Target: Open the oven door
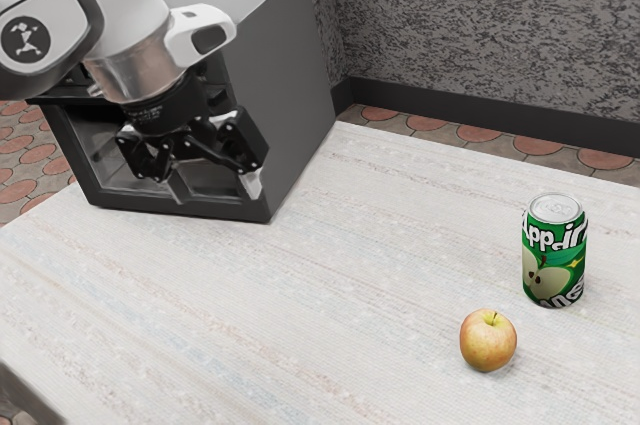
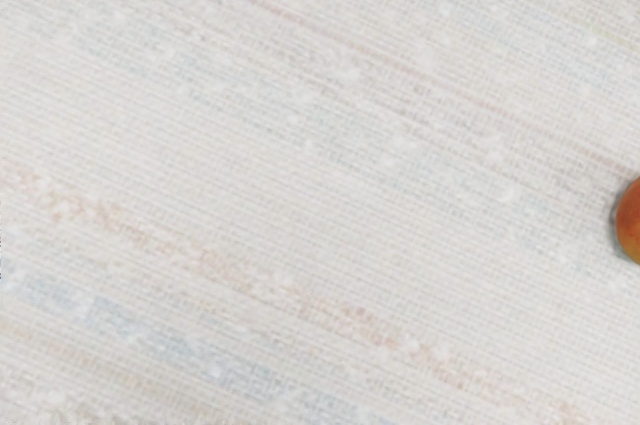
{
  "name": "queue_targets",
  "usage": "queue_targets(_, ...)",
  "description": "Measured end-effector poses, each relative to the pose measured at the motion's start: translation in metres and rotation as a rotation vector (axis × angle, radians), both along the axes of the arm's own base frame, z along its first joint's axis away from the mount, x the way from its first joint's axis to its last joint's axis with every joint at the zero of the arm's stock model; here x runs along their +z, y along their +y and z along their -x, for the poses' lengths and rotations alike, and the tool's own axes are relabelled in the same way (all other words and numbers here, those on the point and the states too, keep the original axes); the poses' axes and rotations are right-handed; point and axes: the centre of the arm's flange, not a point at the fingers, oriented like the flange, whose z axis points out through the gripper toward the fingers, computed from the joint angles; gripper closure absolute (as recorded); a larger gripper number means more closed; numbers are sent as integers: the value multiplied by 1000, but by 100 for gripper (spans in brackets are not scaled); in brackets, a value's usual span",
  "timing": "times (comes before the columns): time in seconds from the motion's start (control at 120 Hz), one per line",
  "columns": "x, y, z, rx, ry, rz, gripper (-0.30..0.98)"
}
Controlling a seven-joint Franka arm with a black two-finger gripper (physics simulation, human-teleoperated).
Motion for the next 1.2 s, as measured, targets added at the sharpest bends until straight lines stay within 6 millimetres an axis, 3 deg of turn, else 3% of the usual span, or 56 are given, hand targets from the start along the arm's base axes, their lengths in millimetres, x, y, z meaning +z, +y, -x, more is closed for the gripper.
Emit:
queue_targets(0.083,3,4,3,50,-9,7,0)
queue_targets(0.15,13,20,11,109,-39,-25,0)
queue_targets(0.208,22,83,18,252,-78,-29,0)
queue_targets(0.258,14,147,16,393,-101,-35,0)
queue_targets(0.308,11,193,21,500,-139,-32,0)
queue_targets(0.367,11,228,36,592,-195,-9,0)
queue_targets(0.442,-3,264,62,701,-252,15,0)
queue_targets(0.55,-14,280,73,817,-332,49,0)
queue_targets(0.617,-27,289,61,899,-361,157,0)
queue_targets(0.767,-31,292,34,1014,-452,304,0)
queue_targets(1.058,-27,323,1,1169,-577,392,0)
queue_targets(1.2,-27,327,-12,1204,-597,414,0)
